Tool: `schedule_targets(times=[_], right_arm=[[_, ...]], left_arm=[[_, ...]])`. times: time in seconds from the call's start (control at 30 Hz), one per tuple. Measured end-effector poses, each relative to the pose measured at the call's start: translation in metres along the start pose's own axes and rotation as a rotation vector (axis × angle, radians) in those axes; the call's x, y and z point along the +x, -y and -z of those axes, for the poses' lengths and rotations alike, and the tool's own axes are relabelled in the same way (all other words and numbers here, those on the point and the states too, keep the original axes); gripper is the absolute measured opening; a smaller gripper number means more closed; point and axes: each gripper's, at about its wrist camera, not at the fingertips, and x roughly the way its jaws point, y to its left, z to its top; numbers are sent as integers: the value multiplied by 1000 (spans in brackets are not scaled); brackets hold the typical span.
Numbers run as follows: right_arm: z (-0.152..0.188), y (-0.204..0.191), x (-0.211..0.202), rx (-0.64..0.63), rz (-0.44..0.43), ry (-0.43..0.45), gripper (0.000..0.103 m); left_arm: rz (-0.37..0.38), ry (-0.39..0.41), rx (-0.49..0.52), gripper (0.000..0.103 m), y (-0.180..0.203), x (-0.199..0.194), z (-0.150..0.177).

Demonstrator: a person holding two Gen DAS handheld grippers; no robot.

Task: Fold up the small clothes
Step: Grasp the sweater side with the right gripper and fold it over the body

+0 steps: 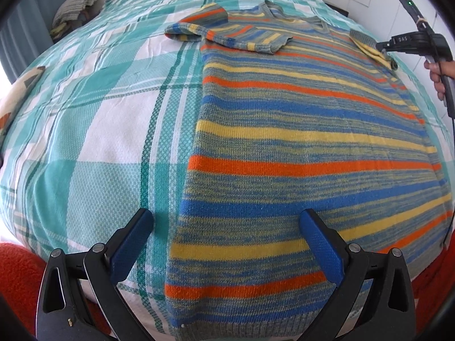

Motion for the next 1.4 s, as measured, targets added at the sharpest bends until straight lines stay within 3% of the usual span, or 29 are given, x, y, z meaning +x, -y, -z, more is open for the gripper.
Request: schedule_targets(times=[0.13,0.23,0.3,0.47,0.53,0.63,0.87,1.0,1.23,1.3,1.37,1.4], right_arm=[[21,114,-54,384,-78,99,4],[56,182,-70,586,-43,111,4],[80,212,-67,687,-29,104,4],[123,243,-63,897,-122,153,4],[130,245,-76,905,-100,191,4],[138,245,-95,846,7,202,4],[162,248,-77,837,137,53,4],[172,245,-70,843,199,14,3],[186,257,-68,916,184,-21,0],[192,265,-70,958,65,36,0],[197,267,-73,965,11,47,1],[201,268,-77,982,-19,72,6]], left_arm=[[5,-1,-9,103,-1,2,-2],[-2,4,-16,103,0,2,-2],[-11,9,-16,103,1,2,-1],[-16,12,-19,103,1,1,-1],[-18,11,-19,103,1,1,-1],[-23,16,-19,103,2,2,0],[-27,19,-13,103,3,2,0],[-29,21,-12,103,3,2,0],[-29,21,-11,103,3,2,0],[-31,24,-9,103,3,2,0],[-30,24,-9,103,3,2,1],[-31,24,-9,103,4,2,1]])
